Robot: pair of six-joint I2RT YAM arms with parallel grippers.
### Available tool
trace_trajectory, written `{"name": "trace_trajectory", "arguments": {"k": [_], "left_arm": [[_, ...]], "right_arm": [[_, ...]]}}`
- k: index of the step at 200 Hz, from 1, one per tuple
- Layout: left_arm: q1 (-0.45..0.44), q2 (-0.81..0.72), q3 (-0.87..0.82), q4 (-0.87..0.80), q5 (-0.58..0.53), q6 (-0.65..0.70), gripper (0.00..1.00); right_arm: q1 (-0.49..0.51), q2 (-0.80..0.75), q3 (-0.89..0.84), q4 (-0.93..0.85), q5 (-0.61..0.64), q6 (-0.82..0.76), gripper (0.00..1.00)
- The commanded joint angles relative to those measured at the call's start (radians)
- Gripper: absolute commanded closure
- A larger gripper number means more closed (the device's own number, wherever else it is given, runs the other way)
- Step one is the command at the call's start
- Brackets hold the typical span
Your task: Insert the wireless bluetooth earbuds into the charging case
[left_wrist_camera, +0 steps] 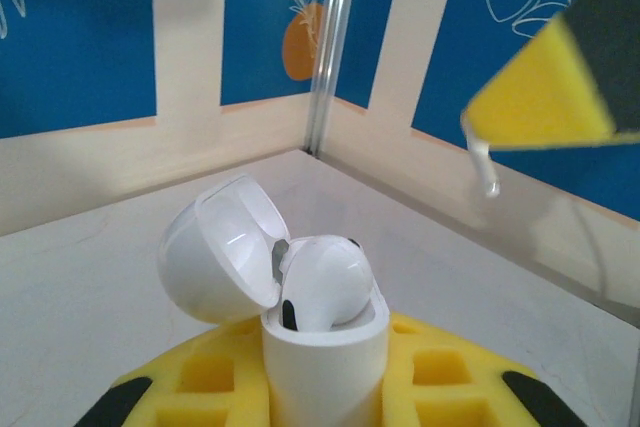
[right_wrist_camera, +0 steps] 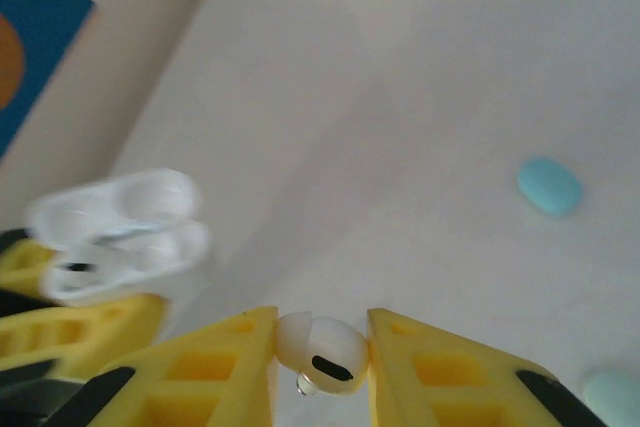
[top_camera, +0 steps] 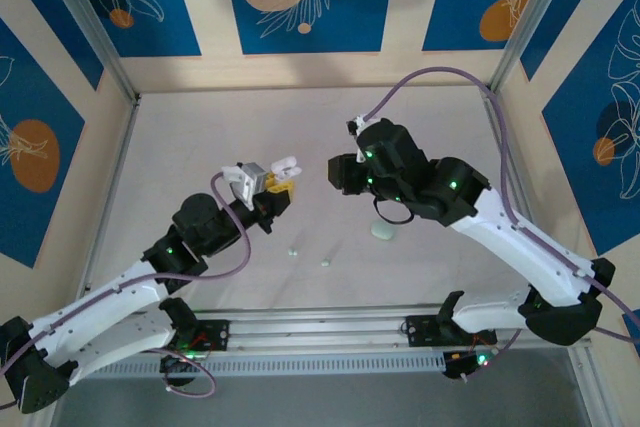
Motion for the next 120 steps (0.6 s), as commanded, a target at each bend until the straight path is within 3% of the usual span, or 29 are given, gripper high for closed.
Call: {"name": "trace_trajectory", "arguments": {"k": [1,49,120], "left_arm": [[-0.004,-0.004,0.017,0.092,0.073,0.005,0.8],[-0.004,0.011,0.029,0.097,0.125,0.001,0.8],[-0.004,0.0,0.032,0.1,0.13,0.003,0.8]], "right_arm": [[0.037,0.021,0.029,0.069,0.071,-0.104,0.73],[0.077,0.066,0.07,0.161,0.022,-0.169,0.73],[0.086,0.113,0.087,0.148,0.071,-0.226,0.73]]}}
